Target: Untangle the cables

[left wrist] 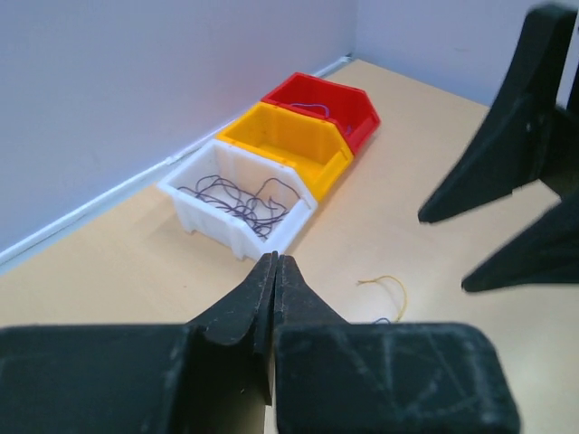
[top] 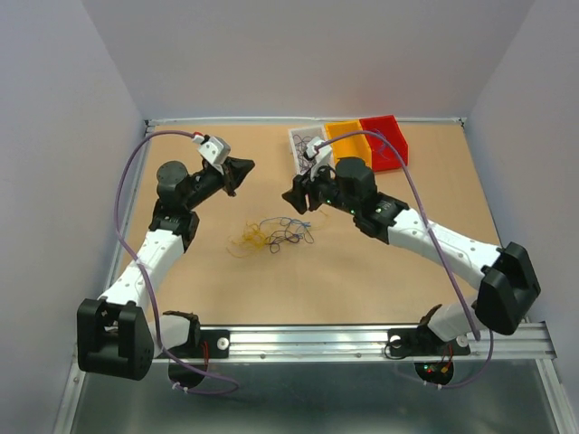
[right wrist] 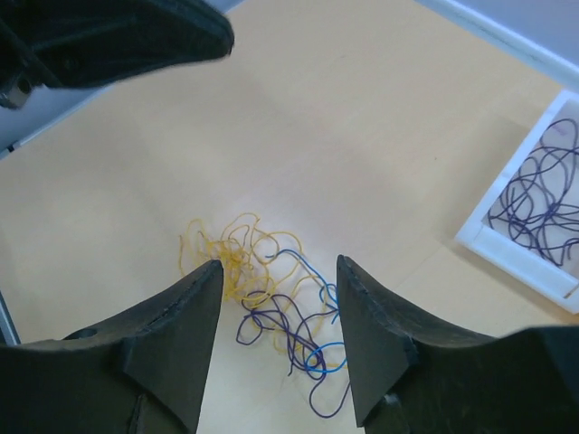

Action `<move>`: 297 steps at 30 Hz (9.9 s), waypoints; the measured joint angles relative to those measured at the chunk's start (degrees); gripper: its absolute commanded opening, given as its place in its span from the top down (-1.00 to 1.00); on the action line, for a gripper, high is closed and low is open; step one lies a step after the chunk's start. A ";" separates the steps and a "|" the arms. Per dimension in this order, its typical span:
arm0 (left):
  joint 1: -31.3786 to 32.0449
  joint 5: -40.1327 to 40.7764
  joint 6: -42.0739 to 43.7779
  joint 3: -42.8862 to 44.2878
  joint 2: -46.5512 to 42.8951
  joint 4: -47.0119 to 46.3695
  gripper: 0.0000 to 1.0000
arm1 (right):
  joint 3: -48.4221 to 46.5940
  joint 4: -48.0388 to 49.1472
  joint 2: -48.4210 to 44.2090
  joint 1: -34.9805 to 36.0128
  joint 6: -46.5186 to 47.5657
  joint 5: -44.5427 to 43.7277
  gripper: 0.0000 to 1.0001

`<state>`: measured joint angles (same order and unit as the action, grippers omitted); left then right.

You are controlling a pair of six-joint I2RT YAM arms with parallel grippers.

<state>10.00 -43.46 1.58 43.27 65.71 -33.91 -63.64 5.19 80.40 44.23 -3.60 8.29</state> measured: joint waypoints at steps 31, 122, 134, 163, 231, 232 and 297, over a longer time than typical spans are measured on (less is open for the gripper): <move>-8.85 13.86 -6.25 4.68 7.17 4.11 -0.40 | -26.95 -15.13 39.87 2.99 2.36 17.77 0.74; 22.14 12.33 1.44 8.26 16.35 -3.30 1.00 | -14.64 -0.02 -5.90 3.54 -16.04 -35.36 0.99; 10.27 17.03 -1.84 8.20 16.02 -1.68 1.00 | 4.37 -0.66 -27.91 3.54 -13.75 -47.58 0.99; 17.29 0.24 7.06 0.24 7.89 -6.62 -0.64 | -5.35 -3.34 -11.45 3.54 -15.72 -39.36 0.99; -2.08 27.69 -5.77 10.32 19.41 2.82 1.00 | 7.89 -7.91 -20.76 3.43 -14.12 -55.01 0.99; -2.08 27.39 -5.77 10.05 18.95 2.69 1.00 | 7.10 -8.70 -18.80 3.28 -13.97 -54.18 0.99; 19.82 11.15 19.76 24.74 22.51 34.56 1.00 | 4.61 -2.01 -6.99 -11.17 10.71 4.22 -1.00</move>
<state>29.82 -32.32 21.34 68.01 88.23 0.64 -59.02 3.18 73.41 33.06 7.11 12.51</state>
